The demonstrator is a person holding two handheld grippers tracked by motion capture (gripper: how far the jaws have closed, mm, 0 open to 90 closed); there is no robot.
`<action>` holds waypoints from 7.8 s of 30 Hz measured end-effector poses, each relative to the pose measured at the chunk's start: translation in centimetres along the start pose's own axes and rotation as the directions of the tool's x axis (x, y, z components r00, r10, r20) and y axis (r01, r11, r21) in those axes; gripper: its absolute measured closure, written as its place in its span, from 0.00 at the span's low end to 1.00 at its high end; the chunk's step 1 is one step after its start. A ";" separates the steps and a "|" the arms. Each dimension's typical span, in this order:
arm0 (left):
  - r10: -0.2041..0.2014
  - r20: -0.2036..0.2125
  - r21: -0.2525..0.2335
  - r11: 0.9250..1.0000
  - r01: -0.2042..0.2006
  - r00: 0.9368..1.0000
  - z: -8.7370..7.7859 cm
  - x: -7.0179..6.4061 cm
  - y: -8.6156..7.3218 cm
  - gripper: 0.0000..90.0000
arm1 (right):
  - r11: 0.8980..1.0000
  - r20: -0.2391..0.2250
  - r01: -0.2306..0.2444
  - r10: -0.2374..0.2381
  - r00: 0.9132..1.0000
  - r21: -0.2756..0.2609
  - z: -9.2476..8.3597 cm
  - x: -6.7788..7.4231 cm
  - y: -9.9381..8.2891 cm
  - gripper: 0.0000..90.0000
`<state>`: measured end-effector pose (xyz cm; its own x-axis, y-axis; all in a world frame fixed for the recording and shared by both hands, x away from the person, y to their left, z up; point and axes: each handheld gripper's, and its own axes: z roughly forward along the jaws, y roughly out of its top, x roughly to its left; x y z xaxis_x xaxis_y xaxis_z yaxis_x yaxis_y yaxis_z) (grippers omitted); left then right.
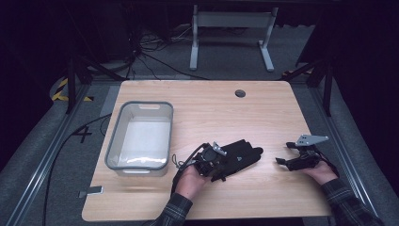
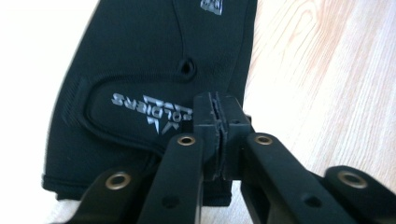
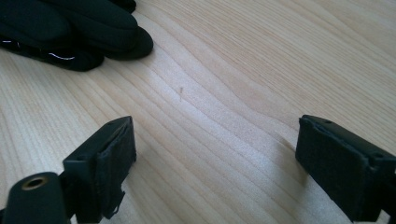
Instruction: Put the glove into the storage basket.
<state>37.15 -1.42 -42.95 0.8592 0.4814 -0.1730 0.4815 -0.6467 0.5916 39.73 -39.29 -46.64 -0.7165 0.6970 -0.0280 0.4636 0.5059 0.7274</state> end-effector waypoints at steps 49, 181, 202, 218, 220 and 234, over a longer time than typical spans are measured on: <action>0.174 -0.039 0.046 0.984 -0.173 0.984 5.3 2.4 4.1 0.28 | 1.000 0.002 -0.001 0.001 1.000 -0.003 0.1 0.0 0.1 0.14; -0.471 -0.374 -0.121 0.879 0.462 0.799 -12.9 16.9 -9.6 0.73 | 1.000 0.007 -0.007 0.007 1.000 0.000 0.2 0.0 0.1 0.14; -0.454 -0.374 -0.210 0.891 0.403 0.809 -13.8 16.3 -9.3 0.26 | 1.000 0.007 -0.008 0.008 1.000 0.000 0.2 0.0 0.1 0.14; -0.370 -0.263 -0.271 0.915 0.300 0.891 -13.7 13.4 -5.4 0.25 | 1.000 0.007 -0.007 0.007 1.000 0.000 0.2 0.0 0.1 0.14; -0.352 -0.244 -0.275 0.919 0.283 0.904 -13.4 12.9 -4.8 0.24 | 1.000 0.007 -0.008 0.008 1.000 0.000 0.2 0.0 0.1 0.14; -0.231 -0.182 -0.272 0.946 0.177 0.956 -10.5 8.9 -0.5 0.21 | 1.000 0.007 -0.007 0.007 1.000 0.000 0.2 0.0 0.1 0.14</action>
<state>42.73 9.38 -36.49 0.6786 0.7172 -0.1585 0.5601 -0.3656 0.7434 39.88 -39.15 -46.64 -0.7095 0.7042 -0.0272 0.4691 0.5007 0.7275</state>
